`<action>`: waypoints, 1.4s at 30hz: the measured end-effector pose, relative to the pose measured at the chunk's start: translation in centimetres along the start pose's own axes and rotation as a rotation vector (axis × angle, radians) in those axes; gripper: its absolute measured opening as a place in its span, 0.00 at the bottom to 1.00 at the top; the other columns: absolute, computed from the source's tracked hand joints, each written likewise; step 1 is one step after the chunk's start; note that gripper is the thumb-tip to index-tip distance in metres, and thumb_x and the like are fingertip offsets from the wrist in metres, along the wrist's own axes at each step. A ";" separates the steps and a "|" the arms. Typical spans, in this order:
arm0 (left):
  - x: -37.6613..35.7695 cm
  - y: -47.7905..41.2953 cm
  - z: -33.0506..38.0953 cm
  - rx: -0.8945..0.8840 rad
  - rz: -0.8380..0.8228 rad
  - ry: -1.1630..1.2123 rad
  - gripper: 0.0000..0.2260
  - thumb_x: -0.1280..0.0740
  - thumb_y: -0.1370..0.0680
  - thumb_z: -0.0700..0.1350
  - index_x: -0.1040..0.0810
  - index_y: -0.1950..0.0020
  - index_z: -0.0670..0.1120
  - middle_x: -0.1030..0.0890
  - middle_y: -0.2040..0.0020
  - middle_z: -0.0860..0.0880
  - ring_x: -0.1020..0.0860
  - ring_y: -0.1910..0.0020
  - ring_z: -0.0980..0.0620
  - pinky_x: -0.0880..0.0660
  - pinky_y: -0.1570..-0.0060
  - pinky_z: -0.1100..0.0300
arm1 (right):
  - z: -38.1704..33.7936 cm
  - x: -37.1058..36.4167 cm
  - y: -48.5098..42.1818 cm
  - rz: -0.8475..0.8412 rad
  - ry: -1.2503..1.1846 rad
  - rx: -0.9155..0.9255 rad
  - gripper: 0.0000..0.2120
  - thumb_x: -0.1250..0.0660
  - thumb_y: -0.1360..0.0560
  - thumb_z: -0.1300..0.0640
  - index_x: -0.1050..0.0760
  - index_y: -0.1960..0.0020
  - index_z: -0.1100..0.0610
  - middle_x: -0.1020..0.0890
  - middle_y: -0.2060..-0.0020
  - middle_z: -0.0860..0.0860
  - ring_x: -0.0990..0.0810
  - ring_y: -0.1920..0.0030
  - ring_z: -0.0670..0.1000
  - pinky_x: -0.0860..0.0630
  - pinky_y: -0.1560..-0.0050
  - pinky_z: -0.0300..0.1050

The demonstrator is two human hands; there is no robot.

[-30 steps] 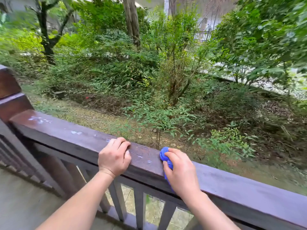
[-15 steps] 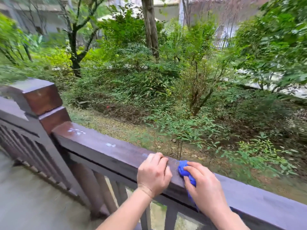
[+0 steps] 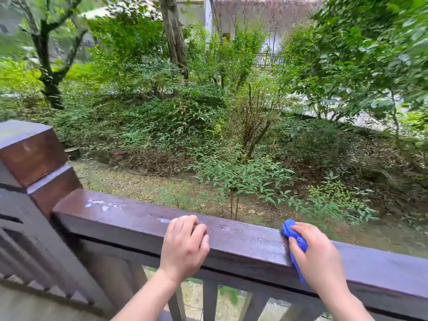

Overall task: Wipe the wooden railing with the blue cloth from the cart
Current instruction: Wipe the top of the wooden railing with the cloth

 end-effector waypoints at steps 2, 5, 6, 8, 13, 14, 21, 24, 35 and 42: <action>-1.2 1.0 -0.1 -0.025 -0.011 -0.026 0.10 0.41 0.21 0.50 0.24 0.56 0.47 0.25 0.53 0.47 0.24 0.53 0.42 0.30 0.51 0.48 | -0.6 -0.2 0.3 0.018 0.000 -0.050 0.13 0.26 0.32 0.65 0.19 0.48 0.59 0.17 0.46 0.54 0.20 0.46 0.57 0.24 0.45 0.50; -2.2 1.1 -0.4 0.007 0.062 -0.074 0.10 0.41 0.23 0.50 0.23 0.57 0.48 0.21 0.54 0.48 0.24 0.56 0.43 0.30 0.56 0.48 | -2.2 -1.0 2.0 -0.013 0.014 0.079 0.15 0.23 0.33 0.61 0.19 0.47 0.56 0.18 0.45 0.51 0.20 0.46 0.53 0.27 0.45 0.43; -2.3 1.1 -0.5 0.007 0.086 -0.092 0.10 0.41 0.23 0.50 0.23 0.57 0.48 0.21 0.53 0.48 0.24 0.58 0.43 0.30 0.58 0.49 | -2.4 -1.0 2.4 -0.028 0.015 0.153 0.16 0.23 0.34 0.60 0.19 0.47 0.56 0.18 0.45 0.51 0.20 0.47 0.51 0.28 0.45 0.41; -2.4 1.4 -0.4 -0.003 0.117 -0.109 0.10 0.40 0.23 0.50 0.23 0.57 0.48 0.20 0.53 0.47 0.26 0.61 0.43 0.31 0.60 0.49 | -1.9 -0.6 2.1 -0.027 0.016 0.190 0.16 0.23 0.34 0.59 0.18 0.47 0.56 0.17 0.46 0.51 0.19 0.47 0.52 0.26 0.45 0.43; -2.1 1.2 -0.4 -0.002 0.112 -0.125 0.11 0.41 0.23 0.50 0.22 0.56 0.48 0.20 0.54 0.47 0.27 0.62 0.42 0.31 0.60 0.49 | -2.0 -0.9 0.7 0.048 -0.050 -0.032 0.11 0.26 0.31 0.62 0.19 0.49 0.57 0.17 0.47 0.52 0.20 0.46 0.55 0.24 0.45 0.47; -2.0 1.1 -0.4 0.004 0.103 -0.124 0.11 0.41 0.22 0.50 0.21 0.56 0.48 0.20 0.54 0.46 0.27 0.62 0.42 0.31 0.60 0.49 | -3.0 -1.4 1.0 0.049 -0.054 0.024 0.12 0.26 0.32 0.62 0.19 0.49 0.58 0.17 0.47 0.52 0.20 0.46 0.55 0.26 0.43 0.46; -1.8 1.1 -0.3 0.034 0.018 -0.127 0.14 0.45 0.21 0.52 0.23 0.55 0.48 0.21 0.52 0.47 0.27 0.60 0.42 0.31 0.57 0.48 | -1.6 -0.6 -0.1 -0.081 0.008 0.161 0.13 0.25 0.32 0.60 0.19 0.48 0.57 0.17 0.48 0.51 0.19 0.48 0.55 0.24 0.46 0.46; -2.0 0.9 -0.4 0.043 0.022 -0.156 0.14 0.46 0.20 0.52 0.23 0.55 0.49 0.21 0.52 0.47 0.27 0.60 0.42 0.31 0.57 0.48 | -0.6 -0.4 -1.6 -0.014 0.027 -0.025 0.10 0.28 0.30 0.59 0.20 0.49 0.59 0.17 0.50 0.55 0.20 0.50 0.59 0.24 0.49 0.50; -1.9 0.8 -0.3 0.032 0.050 -0.162 0.14 0.48 0.20 0.51 0.25 0.55 0.48 0.22 0.51 0.47 0.31 0.61 0.43 0.34 0.59 0.49 | -2.2 -1.0 -1.2 -0.006 0.044 0.131 0.09 0.27 0.34 0.60 0.22 0.54 0.57 0.20 0.57 0.55 0.22 0.57 0.60 0.23 0.57 0.51; -2.0 1.1 -0.5 0.010 0.074 -0.152 0.14 0.46 0.20 0.51 0.24 0.55 0.47 0.22 0.51 0.47 0.31 0.61 0.44 0.34 0.58 0.49 | -7.7 -3.9 2.4 -0.096 -0.131 0.403 0.12 0.29 0.30 0.57 0.23 0.46 0.53 0.19 0.43 0.51 0.22 0.43 0.53 0.25 0.42 0.45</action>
Point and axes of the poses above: each hand's wrist, its own y-axis away from the middle knuckle, its own x-axis out of the back of the hand, z = x × y, the point moved 4 cm from there along -y, towards the middle knuckle
